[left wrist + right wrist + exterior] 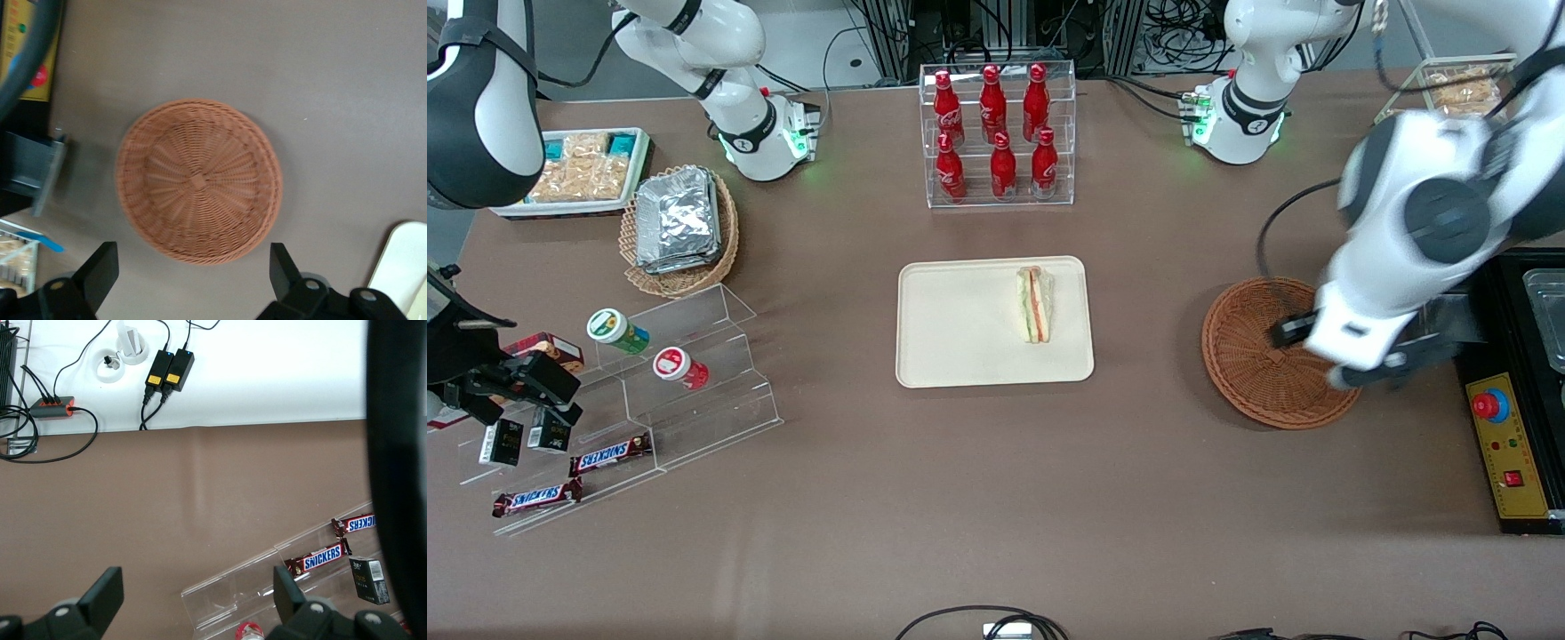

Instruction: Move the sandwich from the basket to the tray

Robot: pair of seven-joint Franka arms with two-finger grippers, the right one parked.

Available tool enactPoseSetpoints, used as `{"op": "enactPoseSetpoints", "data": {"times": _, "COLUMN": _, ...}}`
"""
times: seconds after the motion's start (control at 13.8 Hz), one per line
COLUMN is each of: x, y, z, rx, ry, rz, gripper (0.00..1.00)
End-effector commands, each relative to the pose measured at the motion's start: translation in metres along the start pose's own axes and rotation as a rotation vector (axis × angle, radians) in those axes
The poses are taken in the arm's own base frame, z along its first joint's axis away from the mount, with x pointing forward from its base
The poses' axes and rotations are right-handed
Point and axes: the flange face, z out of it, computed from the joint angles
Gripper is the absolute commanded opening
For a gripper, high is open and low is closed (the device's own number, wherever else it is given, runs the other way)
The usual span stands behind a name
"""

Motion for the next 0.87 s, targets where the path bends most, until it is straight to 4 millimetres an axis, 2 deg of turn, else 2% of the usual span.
{"op": "enactPoseSetpoints", "data": {"times": 0.0, "x": -0.016, "y": -0.048, "z": -0.047, "rx": -0.03, "ry": -0.038, "rz": 0.124, "gripper": 1.0}}
{"op": "enactPoseSetpoints", "data": {"times": 0.14, "x": -0.022, "y": -0.077, "z": -0.074, "rx": -0.066, "ry": -0.068, "rz": 0.2, "gripper": 1.0}}
{"op": "enactPoseSetpoints", "data": {"times": 0.29, "x": -0.025, "y": -0.096, "z": -0.094, "rx": -0.103, "ry": -0.063, "rz": 0.259, "gripper": 1.0}}
{"op": "enactPoseSetpoints", "data": {"times": 0.43, "x": -0.03, "y": -0.1, "z": -0.102, "rx": -0.108, "ry": -0.048, "rz": 0.319, "gripper": 1.0}}
{"op": "enactPoseSetpoints", "data": {"times": 0.8, "x": -0.03, "y": -0.096, "z": -0.102, "rx": -0.147, "ry": -0.04, "rz": 0.418, "gripper": 1.0}}
